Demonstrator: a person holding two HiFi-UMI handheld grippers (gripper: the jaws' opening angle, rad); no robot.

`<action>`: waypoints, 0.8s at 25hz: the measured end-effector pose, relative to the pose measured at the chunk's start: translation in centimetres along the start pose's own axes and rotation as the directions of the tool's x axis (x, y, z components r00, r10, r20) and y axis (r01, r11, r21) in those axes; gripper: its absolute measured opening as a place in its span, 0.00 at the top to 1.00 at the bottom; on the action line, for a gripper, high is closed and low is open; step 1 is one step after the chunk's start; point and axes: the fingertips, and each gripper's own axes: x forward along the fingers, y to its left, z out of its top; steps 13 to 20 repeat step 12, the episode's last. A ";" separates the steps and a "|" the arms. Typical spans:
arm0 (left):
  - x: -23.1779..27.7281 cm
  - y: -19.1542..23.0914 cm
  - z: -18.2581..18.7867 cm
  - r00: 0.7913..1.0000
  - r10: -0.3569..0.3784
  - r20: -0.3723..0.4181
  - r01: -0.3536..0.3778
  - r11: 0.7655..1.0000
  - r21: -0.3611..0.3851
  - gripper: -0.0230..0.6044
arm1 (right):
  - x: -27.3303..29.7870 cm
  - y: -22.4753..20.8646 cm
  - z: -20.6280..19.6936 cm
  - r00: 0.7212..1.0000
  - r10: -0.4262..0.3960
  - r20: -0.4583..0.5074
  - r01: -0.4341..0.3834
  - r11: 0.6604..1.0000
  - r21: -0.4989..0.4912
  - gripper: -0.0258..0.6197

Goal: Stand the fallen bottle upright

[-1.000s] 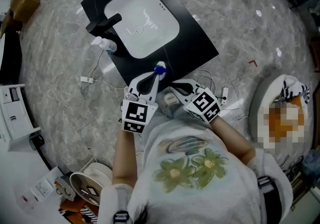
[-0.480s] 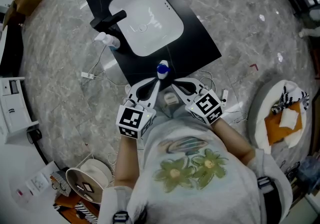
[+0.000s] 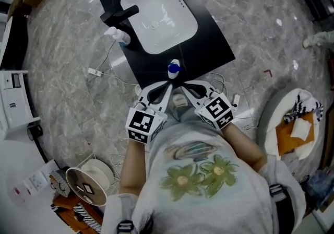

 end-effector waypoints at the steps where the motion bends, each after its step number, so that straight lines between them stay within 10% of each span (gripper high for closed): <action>1: -0.1 0.0 -0.1 1.000 0.003 -0.002 -0.003 1.000 -0.001 0.93 | 0.0 0.0 0.0 1.000 0.003 0.000 -0.003 1.000 0.000 0.89; 20: -0.5 -0.4 -0.9 0.999 0.032 -0.027 -0.032 0.999 -0.003 0.93 | 0.0 0.2 -0.7 1.000 0.010 -0.009 -0.010 1.000 0.000 0.89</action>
